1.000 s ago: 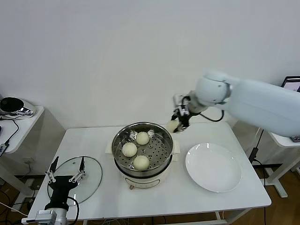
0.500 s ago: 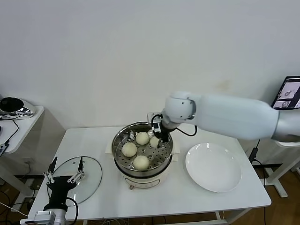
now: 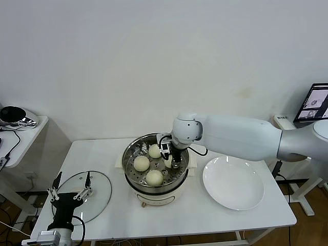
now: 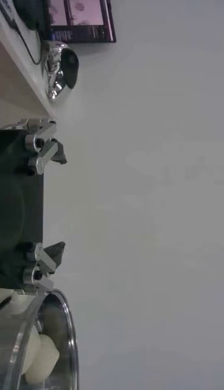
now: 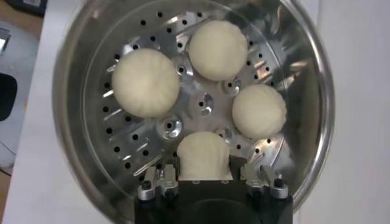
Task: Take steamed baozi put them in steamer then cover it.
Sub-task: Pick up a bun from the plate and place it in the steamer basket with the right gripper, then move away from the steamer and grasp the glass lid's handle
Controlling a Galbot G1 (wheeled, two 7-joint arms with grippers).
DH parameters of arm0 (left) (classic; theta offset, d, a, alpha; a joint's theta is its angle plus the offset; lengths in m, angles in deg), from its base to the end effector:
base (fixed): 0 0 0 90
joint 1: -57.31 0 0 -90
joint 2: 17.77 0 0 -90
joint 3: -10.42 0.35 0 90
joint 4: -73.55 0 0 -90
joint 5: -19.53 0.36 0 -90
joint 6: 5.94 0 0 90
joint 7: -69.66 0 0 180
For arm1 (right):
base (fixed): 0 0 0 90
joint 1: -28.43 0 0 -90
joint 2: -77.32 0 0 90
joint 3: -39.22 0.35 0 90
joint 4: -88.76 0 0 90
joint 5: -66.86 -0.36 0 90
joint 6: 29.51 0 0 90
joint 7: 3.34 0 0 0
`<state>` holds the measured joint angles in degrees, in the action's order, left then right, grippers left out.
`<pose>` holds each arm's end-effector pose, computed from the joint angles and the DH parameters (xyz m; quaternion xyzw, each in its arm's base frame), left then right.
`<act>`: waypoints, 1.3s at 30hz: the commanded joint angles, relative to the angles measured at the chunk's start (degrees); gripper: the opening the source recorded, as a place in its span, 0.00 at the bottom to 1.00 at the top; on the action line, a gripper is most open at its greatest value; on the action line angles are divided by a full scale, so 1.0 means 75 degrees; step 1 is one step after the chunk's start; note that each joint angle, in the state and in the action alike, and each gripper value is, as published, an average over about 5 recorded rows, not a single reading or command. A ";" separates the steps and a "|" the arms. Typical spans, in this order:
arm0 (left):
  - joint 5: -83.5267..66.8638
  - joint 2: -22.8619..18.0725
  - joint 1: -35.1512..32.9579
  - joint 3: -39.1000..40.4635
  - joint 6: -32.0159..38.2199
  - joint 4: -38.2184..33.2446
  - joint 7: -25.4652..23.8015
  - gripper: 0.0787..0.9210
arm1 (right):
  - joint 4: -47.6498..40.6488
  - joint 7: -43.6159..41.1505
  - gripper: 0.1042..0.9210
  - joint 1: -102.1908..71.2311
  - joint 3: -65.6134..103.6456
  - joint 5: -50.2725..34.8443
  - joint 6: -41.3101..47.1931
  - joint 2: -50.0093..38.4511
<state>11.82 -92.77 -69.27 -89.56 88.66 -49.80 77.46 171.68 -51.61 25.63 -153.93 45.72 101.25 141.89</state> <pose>0.1583 0.0897 -0.2836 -0.0614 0.9939 0.0873 0.0293 0.5010 0.1448 -0.1059 0.5105 -0.5424 0.5755 0.3376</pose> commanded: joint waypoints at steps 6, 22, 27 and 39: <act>-0.0002 0.0027 0.0040 -0.0014 -0.0014 0.0058 -0.0002 0.88 | 0.0477 0.0148 0.80 0.0045 0.0781 -0.0160 0.0046 -0.0569; -0.0106 0.0078 -0.0023 -0.0157 -0.0030 0.0297 0.0119 0.88 | 0.2758 0.6034 0.88 -0.7694 0.7997 -0.0103 -0.4447 -0.3191; 0.0815 0.0068 -0.0092 -0.0039 -0.0132 0.0440 0.0327 0.88 | 0.3038 0.6199 0.88 -1.1406 1.1552 0.1429 -0.6384 -0.2117; 0.7013 0.0934 -0.0021 -0.0471 0.0242 0.1963 0.0175 0.88 | 0.4653 0.5598 0.88 -1.5159 1.6251 0.2111 -0.6995 0.1707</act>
<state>29.15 -91.09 -69.34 -90.55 88.23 -42.95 79.36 197.10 -12.57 -55.56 -66.79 56.77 58.66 137.90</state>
